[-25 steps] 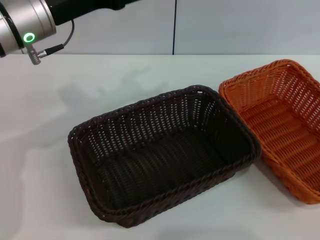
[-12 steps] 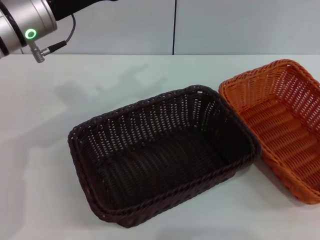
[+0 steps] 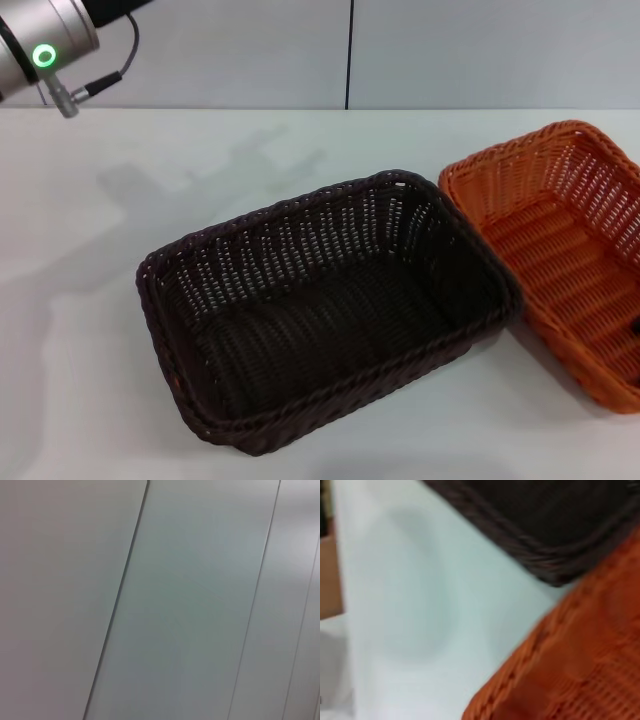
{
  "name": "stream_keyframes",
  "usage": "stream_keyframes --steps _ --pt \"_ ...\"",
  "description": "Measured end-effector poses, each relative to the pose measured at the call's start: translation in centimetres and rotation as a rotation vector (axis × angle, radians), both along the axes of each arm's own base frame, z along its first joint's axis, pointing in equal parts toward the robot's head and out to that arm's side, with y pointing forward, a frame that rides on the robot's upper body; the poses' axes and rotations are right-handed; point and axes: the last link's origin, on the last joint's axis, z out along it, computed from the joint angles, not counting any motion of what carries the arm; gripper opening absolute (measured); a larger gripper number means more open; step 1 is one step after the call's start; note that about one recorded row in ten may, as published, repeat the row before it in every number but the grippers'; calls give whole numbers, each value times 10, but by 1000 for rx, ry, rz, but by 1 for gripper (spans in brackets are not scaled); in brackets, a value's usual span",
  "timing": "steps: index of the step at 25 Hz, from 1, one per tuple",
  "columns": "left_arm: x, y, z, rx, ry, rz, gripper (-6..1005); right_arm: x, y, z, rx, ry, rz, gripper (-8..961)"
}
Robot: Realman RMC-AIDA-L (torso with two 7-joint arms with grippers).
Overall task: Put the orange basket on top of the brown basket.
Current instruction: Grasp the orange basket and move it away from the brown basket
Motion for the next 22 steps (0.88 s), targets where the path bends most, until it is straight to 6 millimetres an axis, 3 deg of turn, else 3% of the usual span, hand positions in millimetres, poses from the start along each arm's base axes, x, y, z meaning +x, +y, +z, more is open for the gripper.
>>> stream_keyframes --steps 12,22 --pt "4 4 4 7 -10 13 846 -38 -35 -31 -332 10 41 666" --pt "0 4 6 12 -17 24 846 -59 -44 -37 -442 72 68 659"
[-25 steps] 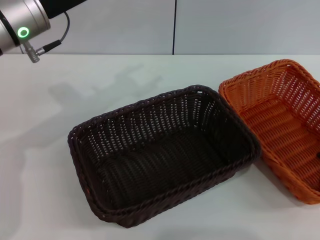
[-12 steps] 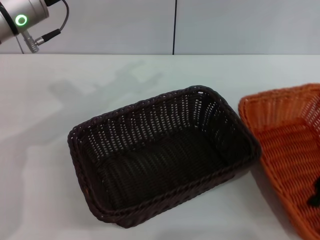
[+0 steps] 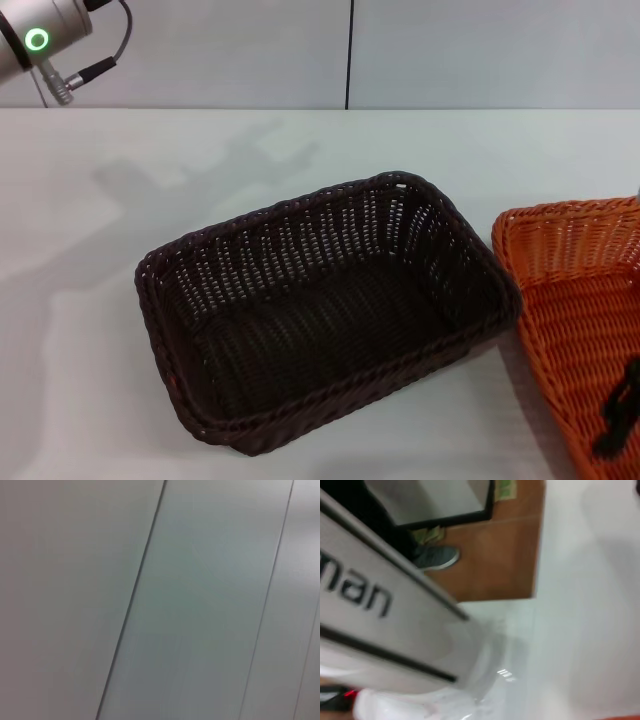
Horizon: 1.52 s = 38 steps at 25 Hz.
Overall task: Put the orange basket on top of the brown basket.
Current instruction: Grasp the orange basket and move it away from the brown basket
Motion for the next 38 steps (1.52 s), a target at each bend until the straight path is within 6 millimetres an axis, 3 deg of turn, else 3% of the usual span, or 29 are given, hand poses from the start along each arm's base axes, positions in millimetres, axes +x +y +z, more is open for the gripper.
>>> stream_keyframes --steps 3,7,13,22,38 --pt "-2 0 -1 -2 -2 6 846 -2 15 19 135 41 15 657" --pt "-3 0 -1 -2 -2 13 846 -5 53 58 443 100 52 654" --pt "-7 1 -3 -3 -3 29 846 3 97 77 746 77 155 650" --pt "-10 -1 -4 -10 -7 34 847 28 120 48 726 -26 234 644" --pt "-7 3 -7 -20 -13 38 847 52 119 10 634 -91 259 633"
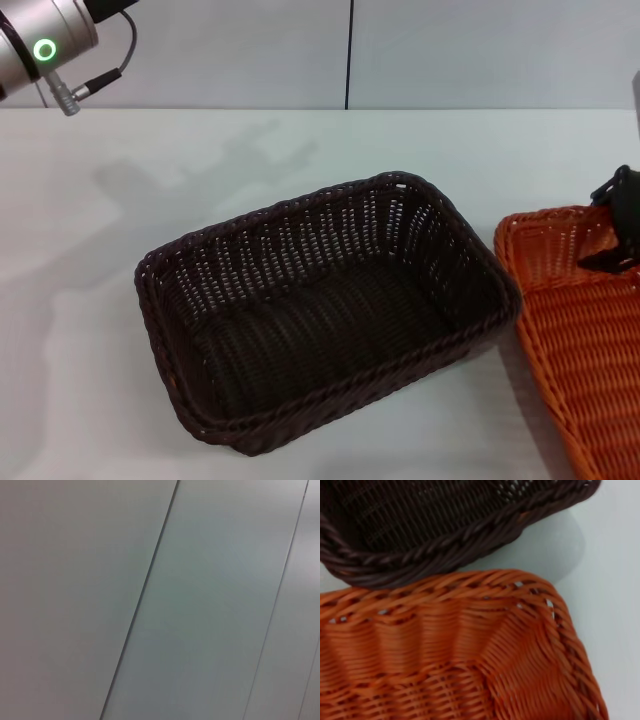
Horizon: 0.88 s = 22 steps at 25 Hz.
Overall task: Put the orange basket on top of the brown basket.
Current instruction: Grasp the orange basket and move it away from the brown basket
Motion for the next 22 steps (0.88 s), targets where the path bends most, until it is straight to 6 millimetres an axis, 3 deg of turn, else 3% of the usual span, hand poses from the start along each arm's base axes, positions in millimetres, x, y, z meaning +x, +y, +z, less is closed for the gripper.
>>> stream_keyframes --steps 3,7,14,22 --pt "-1 1 0 -1 -1 6 847 1 -5 -2 -9 11 -7 631" --pt "-4 1 -2 -6 -1 14 847 6 -16 8 -10 50 -44 463" --pt "-11 2 -4 -9 9 36 847 16 -39 44 -5 149 -184 291" --pt "-21 5 8 23 -14 71 847 36 -67 95 72 289 -354 215"
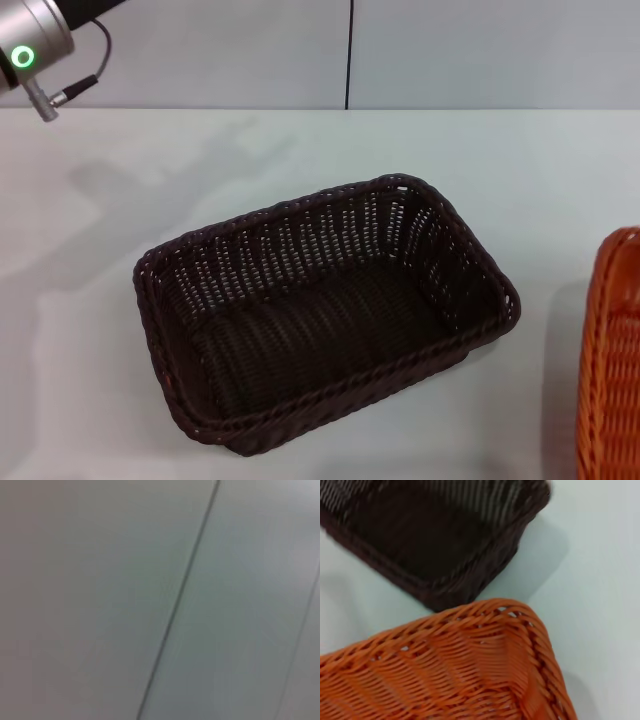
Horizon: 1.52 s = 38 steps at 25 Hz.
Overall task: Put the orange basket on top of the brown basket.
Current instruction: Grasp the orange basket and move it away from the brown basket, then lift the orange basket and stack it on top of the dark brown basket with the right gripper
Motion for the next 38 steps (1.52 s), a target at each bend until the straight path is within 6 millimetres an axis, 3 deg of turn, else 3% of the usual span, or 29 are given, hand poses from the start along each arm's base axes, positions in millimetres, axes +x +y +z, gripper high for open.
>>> stream_keyframes --steps 7,15,22,28,38 --pt "-4 2 7 20 -13 14 846 13 -14 29 139 83 -63 156" --pt "-10 0 18 48 -25 25 846 9 -32 60 271 313 -34 150" --pt "-15 -2 23 59 -32 25 847 -2 -44 76 418 665 12 161" --pt "-16 -4 23 61 -23 18 847 -4 -40 50 437 896 -2 173" --pt "-16 -3 24 56 -3 15 846 -14 -28 -32 495 1209 -67 192"
